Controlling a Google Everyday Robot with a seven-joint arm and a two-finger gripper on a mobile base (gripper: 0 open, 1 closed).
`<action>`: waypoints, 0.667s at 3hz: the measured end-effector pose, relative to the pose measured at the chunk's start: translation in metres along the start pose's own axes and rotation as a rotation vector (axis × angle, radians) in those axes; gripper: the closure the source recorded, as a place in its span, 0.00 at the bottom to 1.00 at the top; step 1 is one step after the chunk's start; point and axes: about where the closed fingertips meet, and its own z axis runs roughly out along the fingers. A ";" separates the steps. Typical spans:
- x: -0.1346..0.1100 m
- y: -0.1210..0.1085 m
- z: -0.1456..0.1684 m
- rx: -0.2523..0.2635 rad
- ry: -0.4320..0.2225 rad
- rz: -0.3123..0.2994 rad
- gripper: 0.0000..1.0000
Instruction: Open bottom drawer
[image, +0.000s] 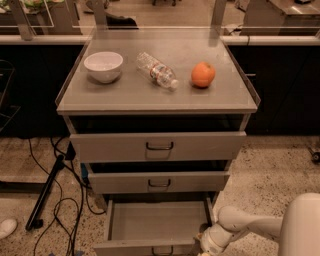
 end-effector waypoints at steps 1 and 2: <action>0.001 0.001 0.003 -0.013 0.005 -0.004 0.00; 0.016 0.003 0.006 -0.029 0.036 0.024 0.00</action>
Offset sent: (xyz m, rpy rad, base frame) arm -0.0282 -0.0399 -0.0330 -0.1041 0.1334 -0.0074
